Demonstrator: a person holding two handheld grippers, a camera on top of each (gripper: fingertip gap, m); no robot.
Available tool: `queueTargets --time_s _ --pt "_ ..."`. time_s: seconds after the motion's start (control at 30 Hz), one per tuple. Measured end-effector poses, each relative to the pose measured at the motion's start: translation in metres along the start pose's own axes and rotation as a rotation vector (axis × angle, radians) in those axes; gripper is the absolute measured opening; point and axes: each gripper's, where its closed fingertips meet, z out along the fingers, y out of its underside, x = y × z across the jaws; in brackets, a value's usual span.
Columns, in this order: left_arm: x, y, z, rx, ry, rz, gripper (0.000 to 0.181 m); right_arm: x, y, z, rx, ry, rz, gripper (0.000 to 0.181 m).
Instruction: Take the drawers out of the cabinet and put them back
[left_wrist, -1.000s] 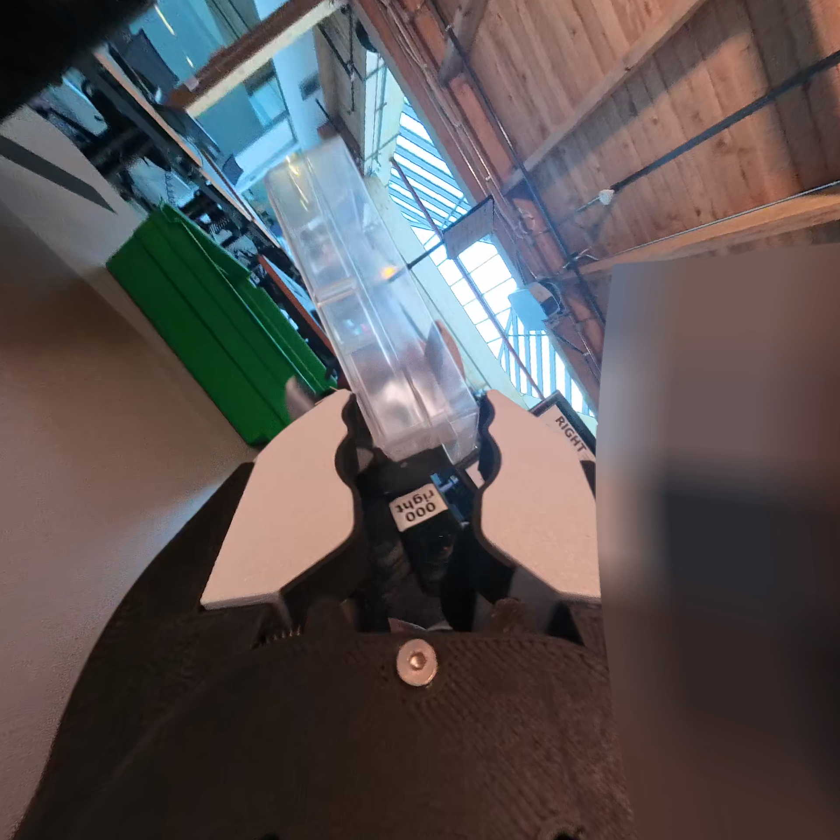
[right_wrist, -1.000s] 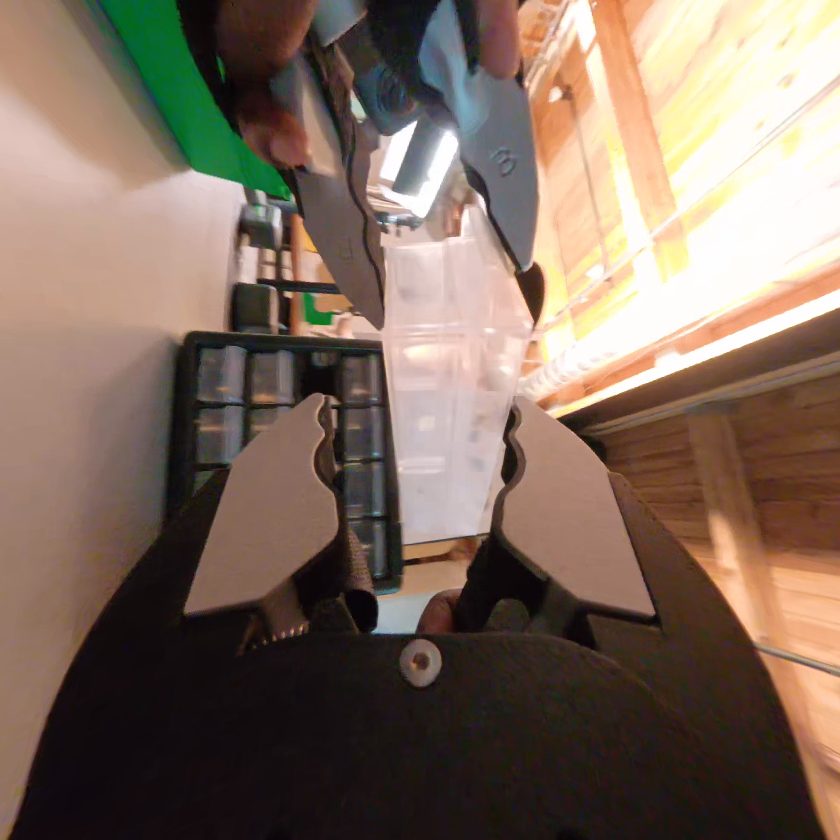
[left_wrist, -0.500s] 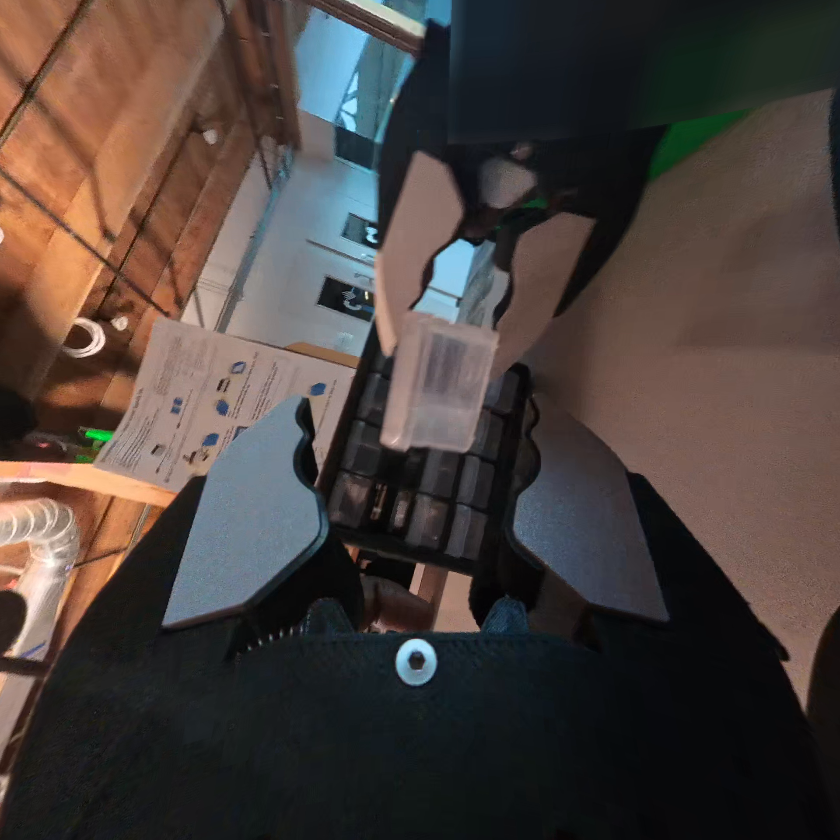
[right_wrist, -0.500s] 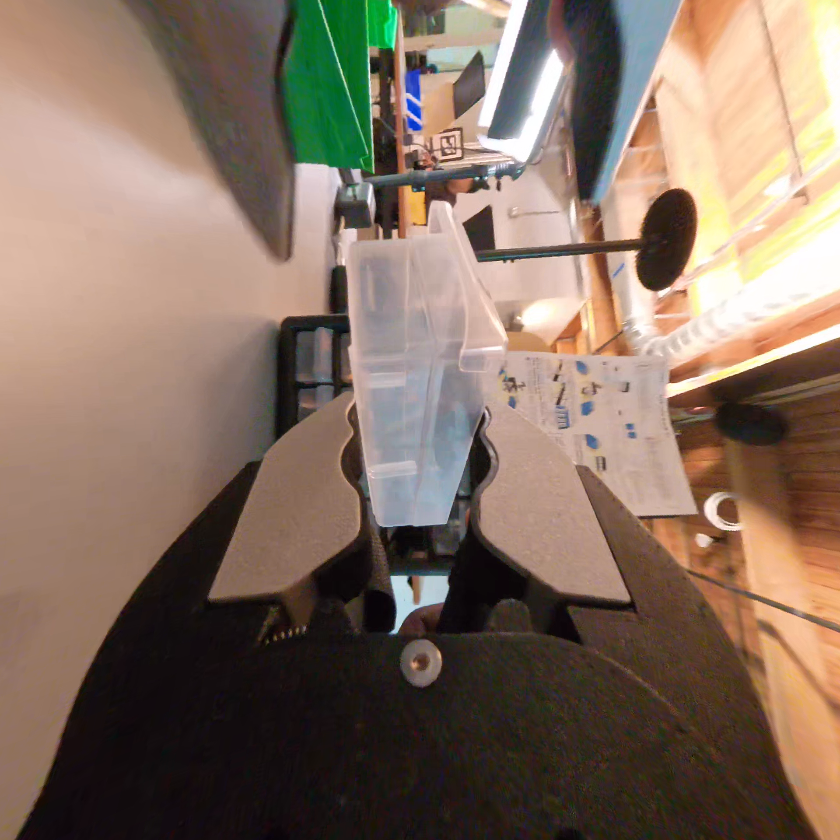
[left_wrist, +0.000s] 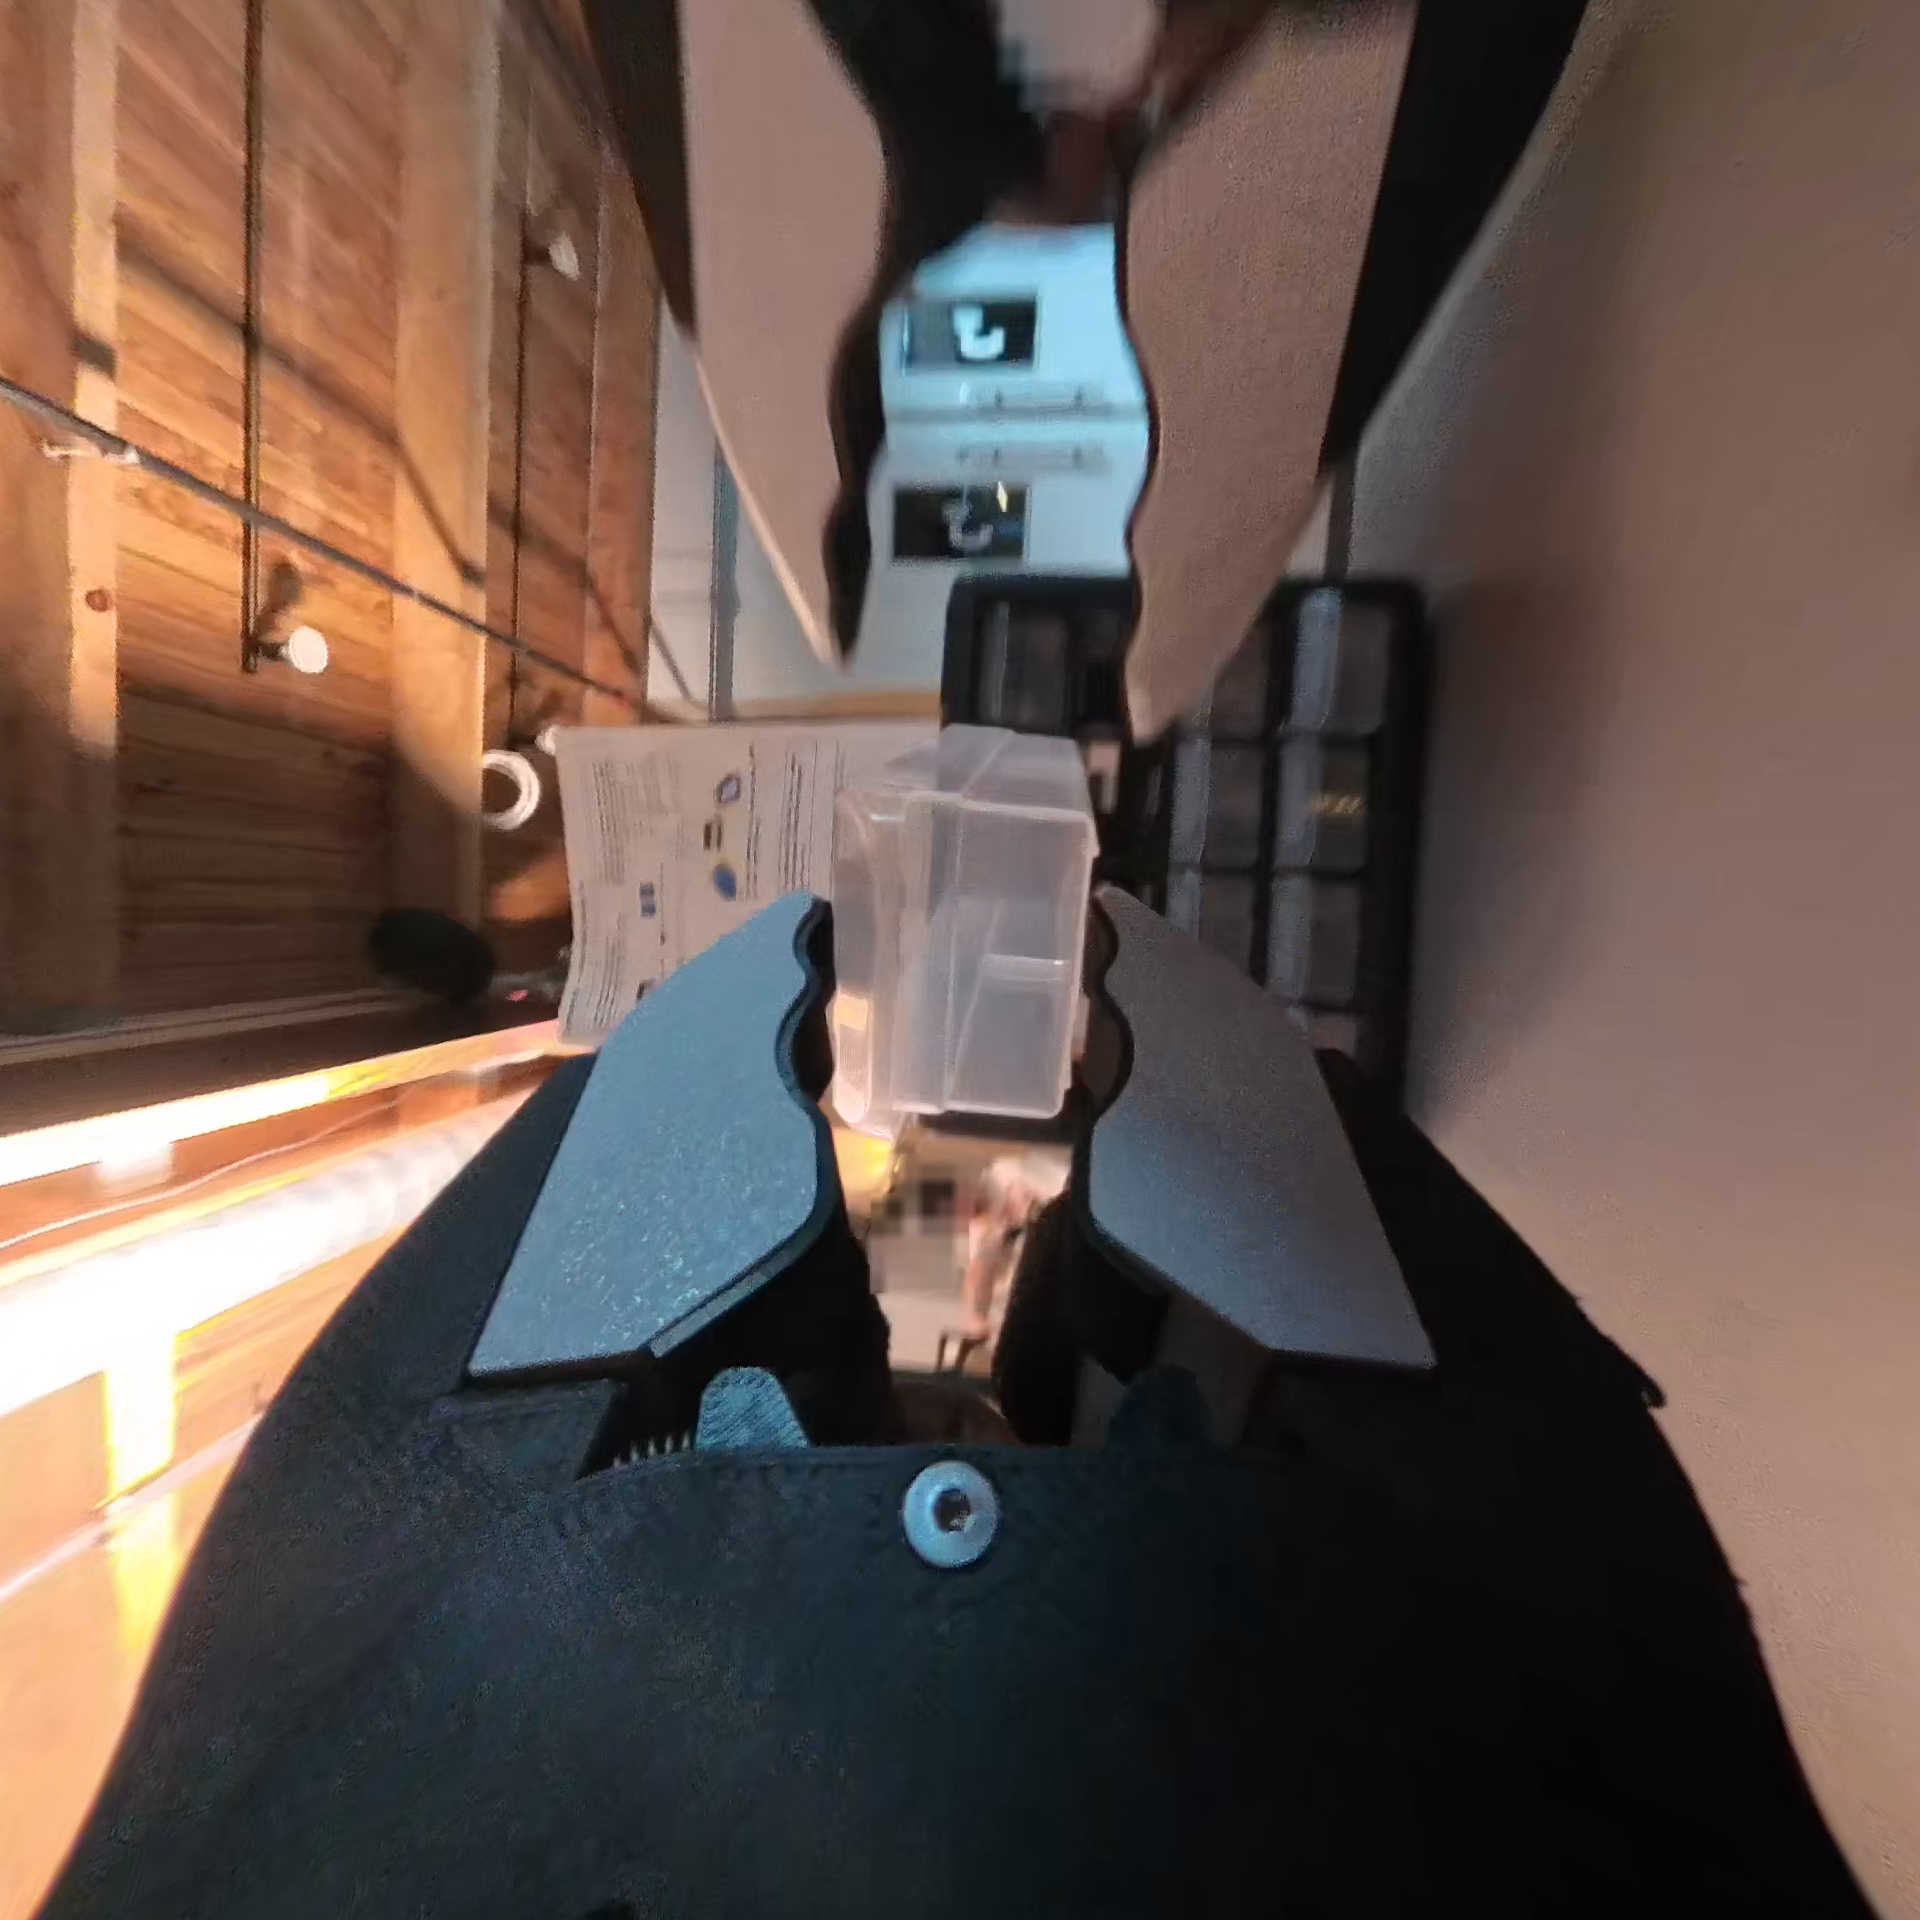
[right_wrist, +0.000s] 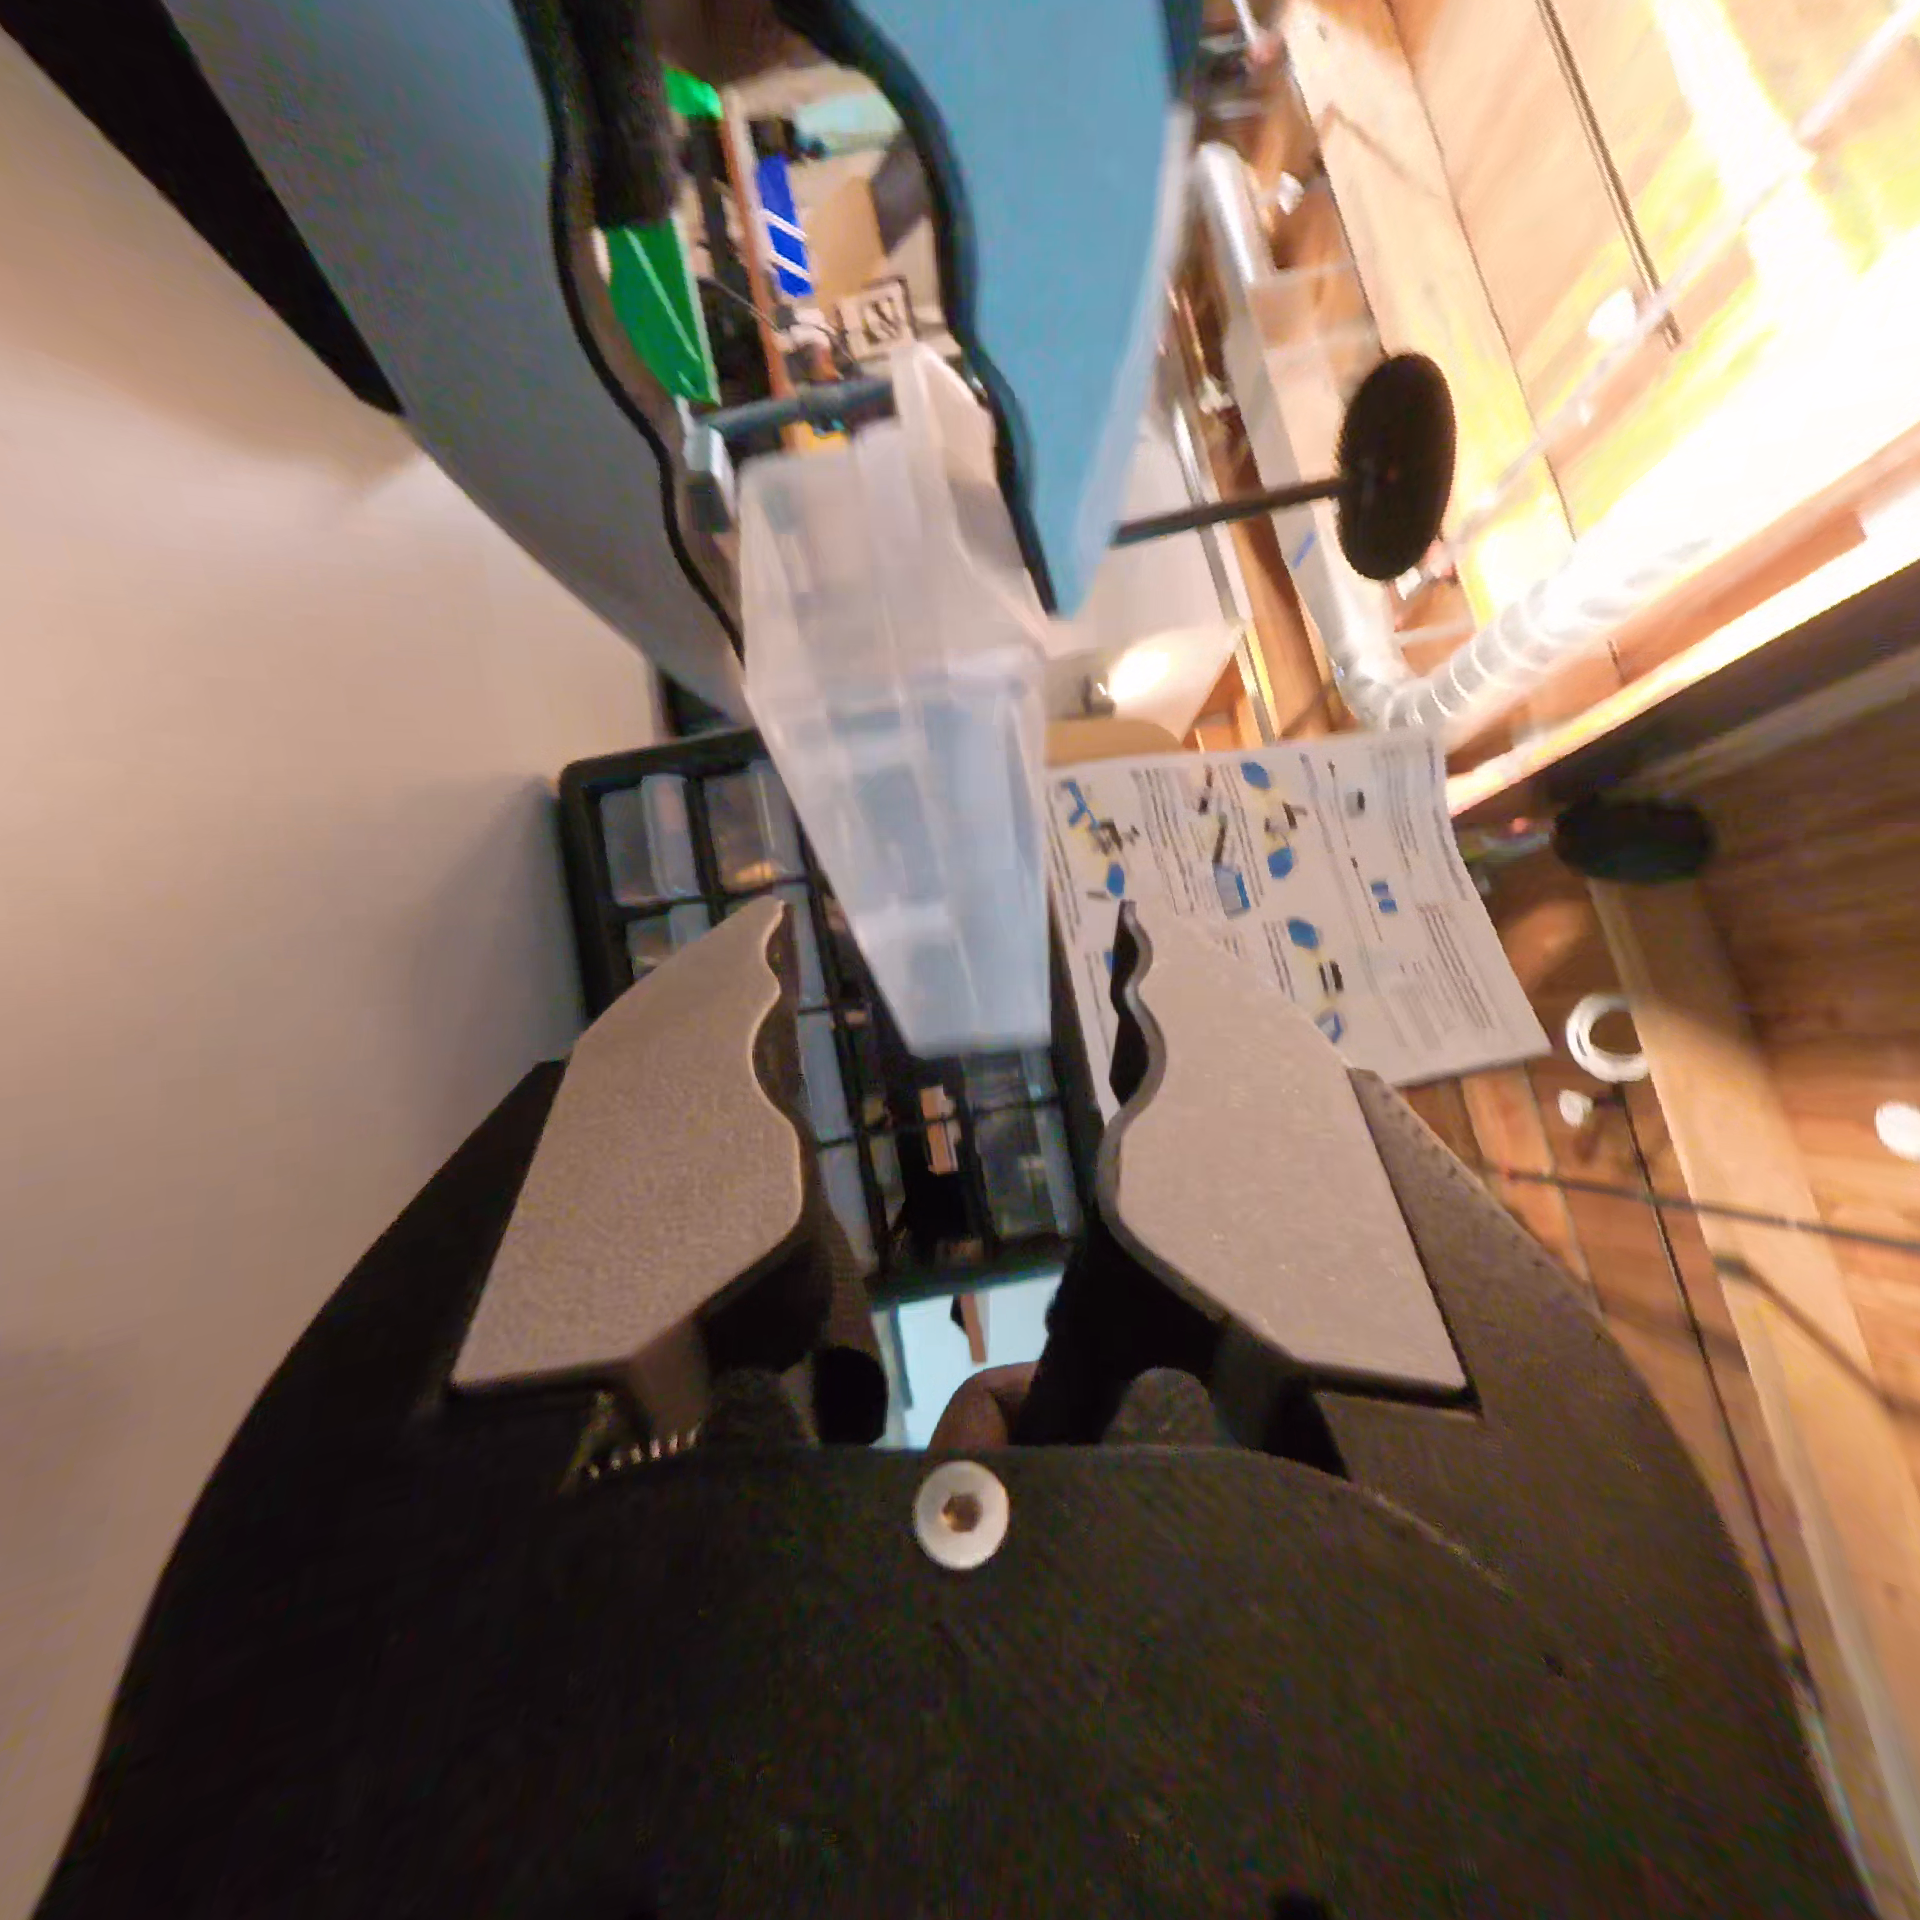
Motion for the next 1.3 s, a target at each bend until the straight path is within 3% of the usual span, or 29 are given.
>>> queueTargets --time_s 0.03,0.13,0.3,0.47,0.9,1.3 --pt "0.002 0.011 0.004 -0.052 0.010 0.015 0.046 0.003 0.007 -0.004 -0.021 0.024 0.027 0.057" --pt "0.015 0.037 0.017 -0.161 0.091 -0.005 0.046 -0.001 0.030 -0.019 -0.093 0.050 0.124 0.055" --pt "0.018 0.059 0.037 -0.258 0.159 -0.041 0.046 -0.020 0.053 -0.039 -0.166 0.042 0.315 0.051" --pt "0.024 0.078 0.054 -0.307 0.164 -0.046 0.045 -0.022 0.056 -0.043 -0.165 0.041 0.400 0.053" --pt "0.035 0.100 0.077 -0.385 0.141 0.006 0.045 -0.024 0.068 -0.039 -0.140 -0.043 0.988 0.082" --pt "0.036 0.098 0.093 -0.354 0.155 0.001 0.046 -0.025 0.069 -0.039 -0.135 -0.047 1.005 0.080"
